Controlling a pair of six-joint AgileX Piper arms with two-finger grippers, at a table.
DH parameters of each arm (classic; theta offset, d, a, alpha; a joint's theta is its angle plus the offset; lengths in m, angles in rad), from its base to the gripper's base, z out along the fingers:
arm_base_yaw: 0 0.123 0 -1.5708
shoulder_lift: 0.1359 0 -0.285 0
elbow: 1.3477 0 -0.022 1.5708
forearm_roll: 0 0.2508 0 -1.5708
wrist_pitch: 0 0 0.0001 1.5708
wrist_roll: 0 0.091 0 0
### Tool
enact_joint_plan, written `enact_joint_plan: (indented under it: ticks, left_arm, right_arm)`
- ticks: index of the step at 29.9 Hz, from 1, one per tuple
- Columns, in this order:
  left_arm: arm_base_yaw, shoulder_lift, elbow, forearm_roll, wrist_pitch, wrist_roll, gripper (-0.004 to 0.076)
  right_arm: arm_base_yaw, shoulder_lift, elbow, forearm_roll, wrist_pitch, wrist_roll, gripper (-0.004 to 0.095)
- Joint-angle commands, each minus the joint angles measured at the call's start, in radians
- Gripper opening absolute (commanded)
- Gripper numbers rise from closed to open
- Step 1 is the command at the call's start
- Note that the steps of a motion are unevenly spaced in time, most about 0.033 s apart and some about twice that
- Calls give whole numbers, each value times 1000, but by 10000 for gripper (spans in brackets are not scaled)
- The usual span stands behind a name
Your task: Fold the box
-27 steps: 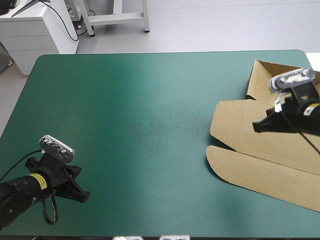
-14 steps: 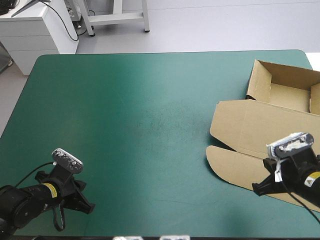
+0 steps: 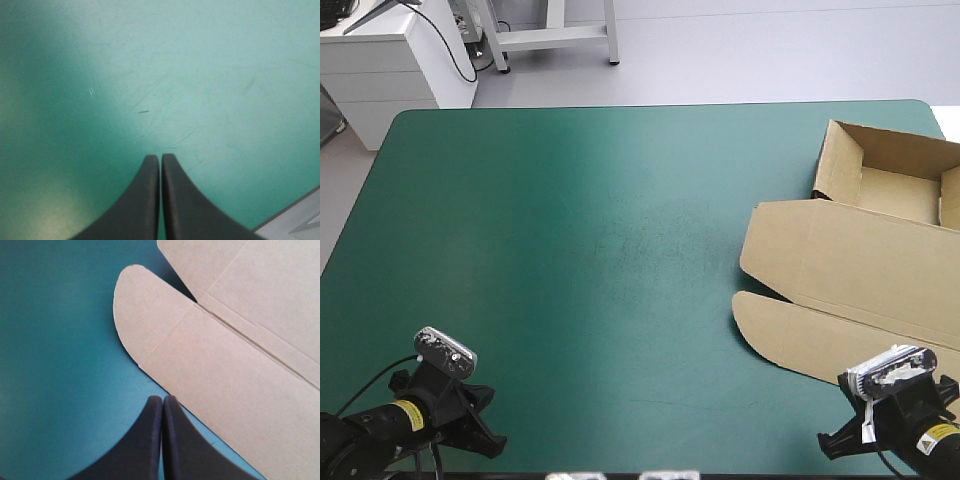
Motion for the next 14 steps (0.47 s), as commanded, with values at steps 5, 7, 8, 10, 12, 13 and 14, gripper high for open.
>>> enact_joint_plan:
  ticks: [5, 7, 8, 10, 12, 13, 14]
  left_arm:
    - [-4, -7, 16, -14, 9, -4, -8]
    - [-4, -7, 16, -14, 17, -4, -8]
    - [-4, -7, 16, -14, 17, -4, -8]
    - [-4, -7, 16, -14, 13, -4, -8]
    - [-4, -7, 16, -14, 2, -4, -8]
    - [-4, -7, 16, -14, -1, -1, -8]
    - [-4, -7, 16, -12, -1, -1, -8]
  right_arm:
    - [5, -40, 52, 19, -67, -16, -15]
    - [5, -42, 52, 19, -67, -15, -15]
    - [5, -42, 52, 19, -67, -15, -15]
    - [5, -42, 52, 19, -67, -12, -16]
    - [5, -42, 52, 19, -67, -10, -15]
    - [5, -42, 52, 19, -67, -10, -15]
    - [5, -42, 52, 19, -65, -10, -15]
